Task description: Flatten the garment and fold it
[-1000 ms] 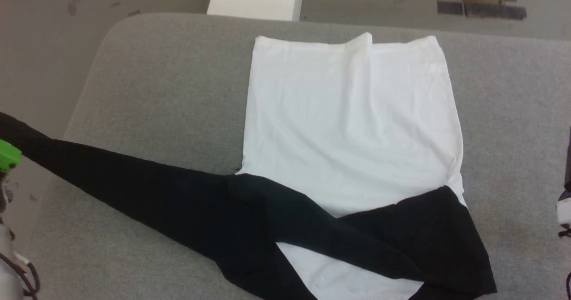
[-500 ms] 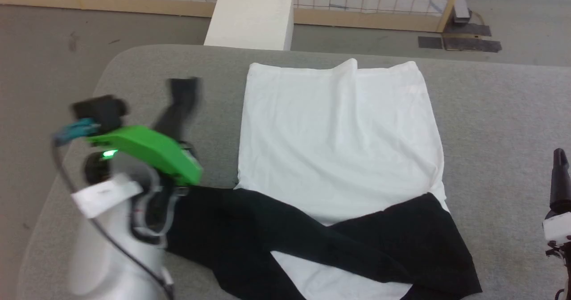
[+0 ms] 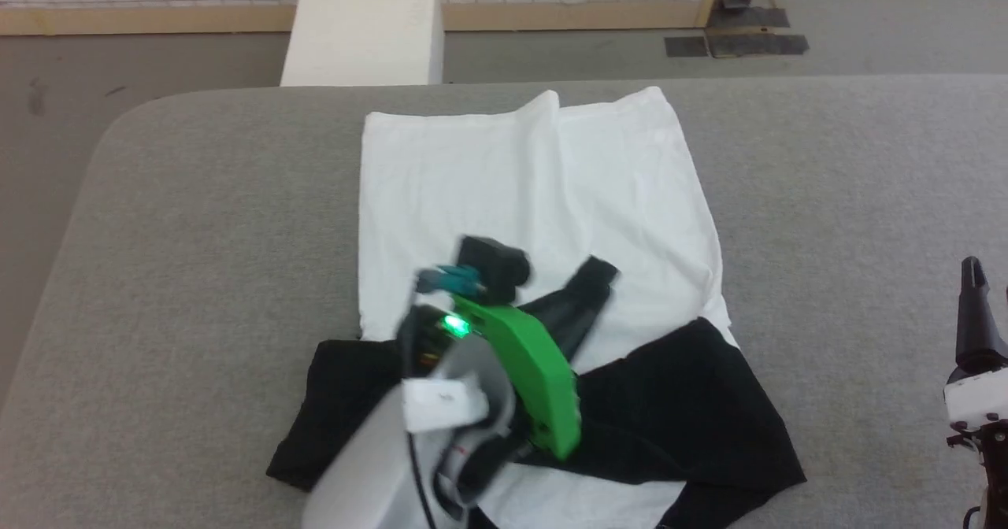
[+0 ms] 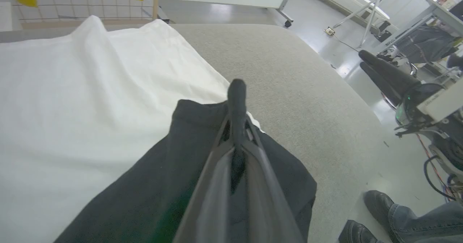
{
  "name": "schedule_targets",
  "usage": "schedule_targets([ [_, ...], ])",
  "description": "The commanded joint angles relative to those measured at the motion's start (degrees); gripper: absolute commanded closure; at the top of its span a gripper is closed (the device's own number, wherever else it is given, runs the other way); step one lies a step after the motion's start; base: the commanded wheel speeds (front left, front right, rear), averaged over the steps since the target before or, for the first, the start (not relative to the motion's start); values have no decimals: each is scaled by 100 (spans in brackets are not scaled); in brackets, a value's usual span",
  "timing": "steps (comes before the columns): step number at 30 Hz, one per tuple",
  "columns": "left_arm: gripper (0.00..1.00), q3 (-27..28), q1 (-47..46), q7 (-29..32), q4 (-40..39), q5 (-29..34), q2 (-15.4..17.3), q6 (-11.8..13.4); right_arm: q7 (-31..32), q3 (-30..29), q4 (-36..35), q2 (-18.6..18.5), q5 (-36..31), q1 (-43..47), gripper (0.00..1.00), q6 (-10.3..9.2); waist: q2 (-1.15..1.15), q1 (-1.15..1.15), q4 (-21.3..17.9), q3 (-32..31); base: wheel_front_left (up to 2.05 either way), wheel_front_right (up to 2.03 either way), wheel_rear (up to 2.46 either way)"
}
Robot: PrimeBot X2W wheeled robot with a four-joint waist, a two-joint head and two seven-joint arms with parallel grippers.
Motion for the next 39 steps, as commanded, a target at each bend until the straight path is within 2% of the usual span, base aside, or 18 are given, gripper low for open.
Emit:
schedule_targets([
  [1,100,-214,60,-50,38,-186,-24,-35,-49,41,31,-2,56,15,0,-8,0,1,-190,130,0,0,0],
  [5,100,-890,-55,-115,276,-346,-25,-24,-122,75,78,-2,114,20,0,-8,0,1,-294,212,0,0,0],
  [6,100,-1270,-99,45,560,-486,-26,-22,-165,97,106,-2,134,13,0,-8,0,1,-345,257,0,0,0],
  [7,84,-1388,-110,158,672,-563,-26,-25,-181,103,119,-2,138,8,0,-8,0,1,-355,264,0,0,0],
  [8,18,-1464,-129,208,717,-635,-26,-36,-191,104,128,-2,141,7,0,-8,0,1,-359,268,0,0,0],
  [9,0,-1511,-143,223,742,-747,-26,-46,-203,103,138,-2,144,7,0,-8,0,1,-360,269,0,0,0],
  [15,0,-1308,-334,92,547,-1464,-26,-6,-204,61,141,-2,113,57,0,-8,0,1,-228,214,0,0,0],
  [18,0,-829,-444,-163,243,-2220,-26,67,-148,83,93,-2,52,64,0,-8,0,1,-121,131,0,0,0],
  [20,0,-466,-636,-378,144,-2272,25,149,-83,119,24,-2,-3,60,0,-8,0,1,-45,75,0,0,0],
  [23,0,122,-828,-833,85,-2179,278,287,29,186,-75,-2,-58,41,0,-8,0,1,42,-22,0,0,0],
  [26,0,747,-858,-1452,33,-2032,636,348,162,286,-155,-2,-123,1,0,-8,0,1,99,-114,0,0,0],
  [30,0,1309,-656,-2165,87,-1651,1162,488,348,421,-242,-2,-190,-37,0,-8,0,1,178,-172,0,0,0],
  [34,0,1497,-302,-2791,238,-960,1682,720,550,534,-243,-2,-285,-111,0,-8,0,1,221,-170,0,0,0],
  [39,0,1679,163,-3316,225,-555,1778,963,929,597,-114,-2,-523,-450,0,-8,0,1,241,-32,0,0,0],
])
